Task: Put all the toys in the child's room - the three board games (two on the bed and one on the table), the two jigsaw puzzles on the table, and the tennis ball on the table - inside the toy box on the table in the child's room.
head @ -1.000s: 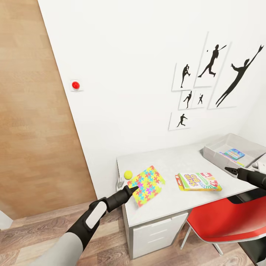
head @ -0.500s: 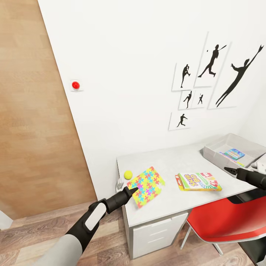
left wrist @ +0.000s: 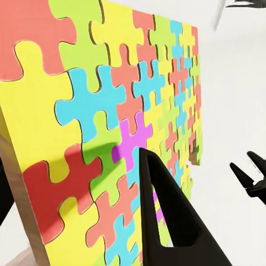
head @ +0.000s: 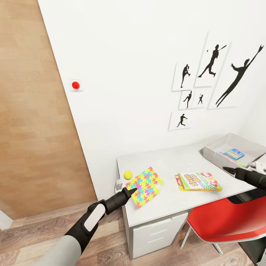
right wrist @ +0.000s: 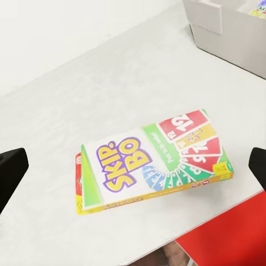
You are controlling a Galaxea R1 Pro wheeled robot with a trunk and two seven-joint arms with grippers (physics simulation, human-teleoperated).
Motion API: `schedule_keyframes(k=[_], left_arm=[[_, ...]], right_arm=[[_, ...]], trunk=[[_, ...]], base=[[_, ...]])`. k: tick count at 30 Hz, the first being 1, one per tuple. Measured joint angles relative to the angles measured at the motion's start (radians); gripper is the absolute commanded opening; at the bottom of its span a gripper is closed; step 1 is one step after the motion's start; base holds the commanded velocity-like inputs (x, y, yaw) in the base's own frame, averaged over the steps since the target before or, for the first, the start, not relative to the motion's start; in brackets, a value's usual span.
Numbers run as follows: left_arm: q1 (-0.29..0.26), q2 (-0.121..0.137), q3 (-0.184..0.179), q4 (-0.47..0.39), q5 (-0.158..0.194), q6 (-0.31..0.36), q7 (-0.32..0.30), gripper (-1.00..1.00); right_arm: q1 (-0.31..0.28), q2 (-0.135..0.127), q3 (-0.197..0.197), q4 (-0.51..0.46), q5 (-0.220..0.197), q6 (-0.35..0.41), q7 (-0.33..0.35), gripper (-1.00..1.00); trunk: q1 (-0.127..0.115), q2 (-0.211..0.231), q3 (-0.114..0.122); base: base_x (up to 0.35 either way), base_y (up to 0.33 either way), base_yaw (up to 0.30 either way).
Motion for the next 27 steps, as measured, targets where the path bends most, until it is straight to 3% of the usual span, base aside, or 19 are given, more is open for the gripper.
schedule_keyframes(k=[2,27], left_arm=[[0.000,0.010,0.002,0.011,0.000,-0.007,-0.007,-1.00],[0.000,0.010,0.002,0.018,0.000,-0.006,-0.006,-1.00]], right_arm=[[-0.011,0.006,0.000,0.000,0.000,0.000,-0.001,1.00],[-0.012,0.007,0.000,0.000,0.001,0.000,-0.001,1.00]], trunk=[[0.000,0.000,0.000],[0.000,0.000,0.000]], base=[[0.000,0.000,0.000],[0.000,0.000,0.000]])
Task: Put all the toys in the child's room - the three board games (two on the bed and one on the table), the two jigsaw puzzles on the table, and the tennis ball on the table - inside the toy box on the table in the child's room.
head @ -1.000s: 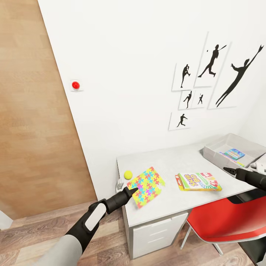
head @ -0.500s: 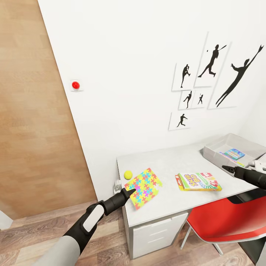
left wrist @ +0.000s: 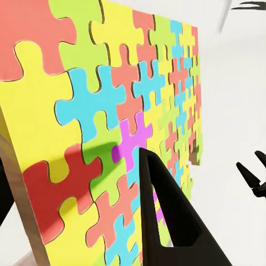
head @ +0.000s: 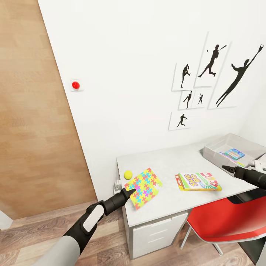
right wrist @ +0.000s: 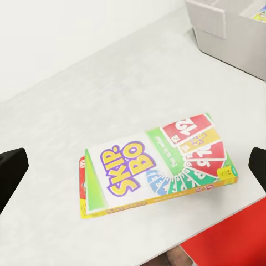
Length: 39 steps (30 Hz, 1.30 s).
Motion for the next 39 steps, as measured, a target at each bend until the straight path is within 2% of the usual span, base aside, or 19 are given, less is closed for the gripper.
schedule_keyframes(k=[18,24,39], left_arm=[[0.000,-0.001,0.000,-0.001,0.006,0.001,0.005,-1.00],[-0.002,-0.005,-0.002,-0.017,0.025,0.005,0.017,-1.00],[-0.002,-0.006,-0.003,-0.060,0.033,0.008,0.018,-1.00]], right_arm=[[0.002,0.003,0.002,-0.002,0.000,0.001,0.000,1.00],[0.010,0.010,0.007,-0.012,0.000,0.007,-0.001,1.00],[0.013,0.013,0.009,-0.018,0.001,0.015,-0.002,1.00]], trunk=[[0.000,0.000,0.000],[0.000,0.000,0.004],[0.000,0.000,0.020]], base=[[0.000,0.000,-0.007],[0.000,0.000,-0.127],[0.000,0.000,-0.195]])
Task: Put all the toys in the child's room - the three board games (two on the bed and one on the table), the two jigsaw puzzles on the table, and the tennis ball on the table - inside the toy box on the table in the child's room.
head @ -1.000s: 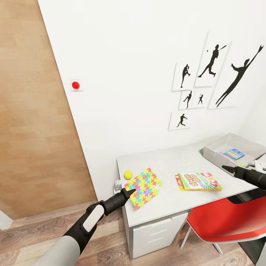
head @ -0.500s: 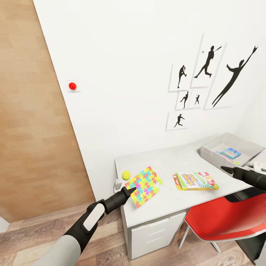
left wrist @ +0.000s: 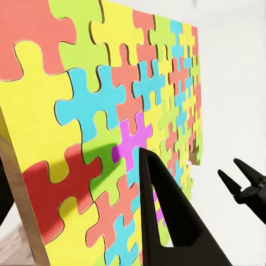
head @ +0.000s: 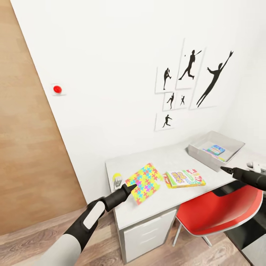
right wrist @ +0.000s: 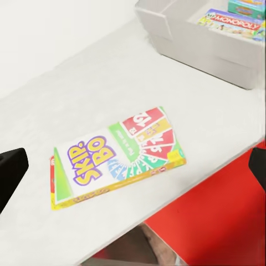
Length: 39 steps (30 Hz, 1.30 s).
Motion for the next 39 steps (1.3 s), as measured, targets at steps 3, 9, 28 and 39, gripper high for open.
schedule_keyframes(k=[3,9,28,39], left_arm=[[0.001,0.001,0.000,-0.010,0.001,0.000,-0.004,-1.00],[0.004,0.002,0.000,-0.029,0.001,0.000,-0.009,-1.00],[0.024,0.010,0.000,-0.236,0.003,0.023,-0.007,-1.00],[0.025,0.009,0.001,-0.378,0.003,0.064,0.052,-1.00]], right_arm=[[0.000,0.000,0.000,-0.001,0.000,0.001,0.000,1.00],[0.000,0.000,0.000,-0.001,0.000,0.001,0.000,1.00],[0.000,0.004,0.000,-0.002,0.004,0.001,-0.001,1.00],[0.000,0.004,0.000,-0.002,0.007,0.002,0.000,1.00]], trunk=[[0.000,0.000,0.004],[0.000,0.000,0.011],[0.000,0.000,0.033],[0.000,0.000,0.046]], base=[[0.000,0.000,-0.213],[0.000,0.000,-0.215],[0.000,0.000,-0.217],[0.000,0.000,-0.217]])
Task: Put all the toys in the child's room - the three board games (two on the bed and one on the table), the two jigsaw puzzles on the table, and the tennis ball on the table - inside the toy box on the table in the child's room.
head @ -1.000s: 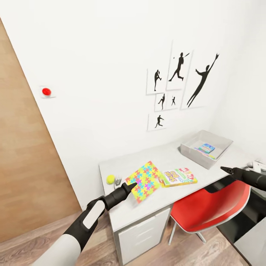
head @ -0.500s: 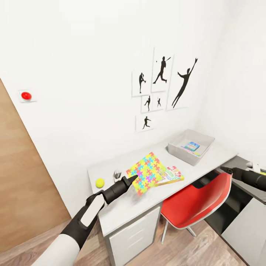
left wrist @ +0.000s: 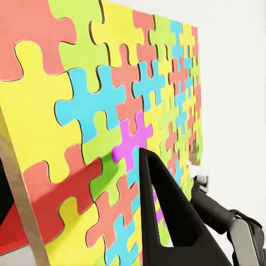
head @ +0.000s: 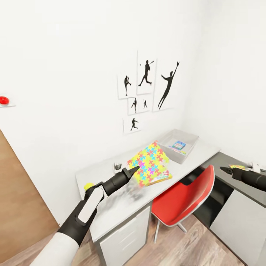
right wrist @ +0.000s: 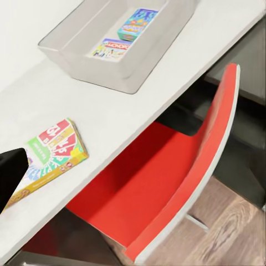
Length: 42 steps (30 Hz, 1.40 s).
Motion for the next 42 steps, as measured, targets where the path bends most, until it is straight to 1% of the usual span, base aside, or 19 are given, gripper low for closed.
schedule_keyframes(k=[2,4,5,6,7,10,11,14,17,18,23,27,28,29,33,34,37,38,42], left_arm=[[0.002,0.000,0.000,-0.049,0.003,0.006,0.052,-1.00],[0.007,0.001,0.000,-0.094,0.014,0.010,0.124,-1.00],[0.007,0.001,0.000,-0.095,0.014,0.010,0.125,-1.00],[0.011,0.001,0.000,-0.116,0.026,0.012,0.164,-1.00],[0.017,0.002,0.001,-0.161,0.062,0.015,0.245,-1.00],[0.023,0.005,0.001,-0.222,0.127,0.019,0.360,-1.00],[0.023,0.005,0.000,-0.223,0.127,0.019,0.362,-1.00],[0.025,0.010,-0.001,-0.270,0.171,0.021,0.441,-1.00],[0.026,0.014,-0.001,-0.331,0.201,0.030,0.509,-1.00],[0.026,0.014,0.000,-0.340,0.202,0.034,0.519,-1.00],[0.027,0.018,0.011,-0.357,0.206,0.043,0.537,-1.00],[0.044,0.032,0.067,-0.368,0.217,0.048,0.538,-1.00],[0.044,0.032,0.068,-0.368,0.219,0.047,0.538,-1.00],[0.053,0.035,0.085,-0.372,0.223,0.048,0.535,-1.00],[0.094,0.047,0.149,-0.392,0.248,0.050,0.491,-1.00],[0.094,0.047,0.150,-0.392,0.248,0.050,0.490,-1.00],[0.111,0.058,0.179,-0.400,0.256,0.053,0.434,-1.00],[0.111,0.059,0.180,-0.400,0.255,0.053,0.434,-1.00],[0.121,0.079,0.198,-0.406,0.253,0.060,0.377,-1.00]], right_arm=[[0.000,-0.001,-0.001,0.000,0.000,0.001,0.000,1.00],[0.000,-0.003,-0.002,0.001,0.000,0.001,0.000,1.00],[0.000,-0.003,-0.002,0.001,0.000,0.001,0.000,1.00],[0.000,-0.004,-0.002,0.001,0.000,0.001,0.000,1.00],[0.000,-0.007,-0.003,0.000,-0.001,0.002,0.000,1.00],[0.000,-0.012,-0.004,0.000,-0.003,0.002,0.000,1.00],[0.000,-0.012,-0.004,0.000,-0.003,0.002,0.000,1.00],[0.000,-0.017,-0.006,-0.004,-0.004,0.002,0.000,1.00],[0.000,-0.020,-0.006,-0.010,-0.005,0.002,0.000,1.00],[0.000,-0.019,-0.005,-0.011,-0.005,0.002,0.000,1.00],[0.000,-0.014,-0.002,-0.013,-0.003,0.002,0.000,1.00],[0.000,-0.012,0.000,-0.013,-0.002,0.002,0.000,1.00],[0.000,-0.012,0.000,-0.013,-0.002,0.002,0.000,1.00],[0.000,-0.012,0.000,-0.014,-0.001,0.002,0.000,1.00],[0.000,-0.012,0.001,-0.014,-0.001,0.002,0.000,1.00],[0.000,-0.012,0.001,-0.014,0.000,0.002,0.000,1.00],[0.000,-0.012,0.001,-0.014,0.000,0.002,0.000,1.00],[0.000,-0.012,0.001,-0.014,0.000,0.002,0.000,1.00],[0.000,-0.012,0.001,-0.014,0.000,0.002,0.000,1.00]], trunk=[[0.000,0.000,0.002],[0.000,0.000,0.005],[0.000,0.000,0.006],[0.000,0.000,0.007],[0.000,0.000,0.008],[0.000,0.000,0.012],[0.000,0.000,0.013],[0.000,0.000,0.017],[0.000,0.000,0.020],[0.000,0.000,0.021],[0.000,0.000,0.027],[0.000,0.000,0.032],[0.000,0.000,0.033],[0.000,0.000,0.034],[0.000,0.000,0.039],[0.000,0.000,0.040],[0.000,0.000,0.044],[0.000,0.000,0.045],[0.000,0.000,0.049]], base=[[0.000,0.000,-0.219],[0.000,0.000,-0.220],[0.000,0.000,-0.220],[0.000,0.000,-0.221],[0.000,0.000,-0.221],[0.000,0.000,-0.222],[0.000,0.000,-0.222],[0.000,0.000,-0.222],[0.000,0.000,-0.222],[0.000,0.000,-0.223],[0.000,0.000,-0.223],[0.000,0.000,-0.224],[0.000,0.000,-0.225],[0.000,0.000,-0.225],[0.000,0.000,-0.225],[0.000,0.000,-0.225],[0.000,0.000,-0.226],[0.000,0.000,-0.226],[0.000,0.000,-0.226]])
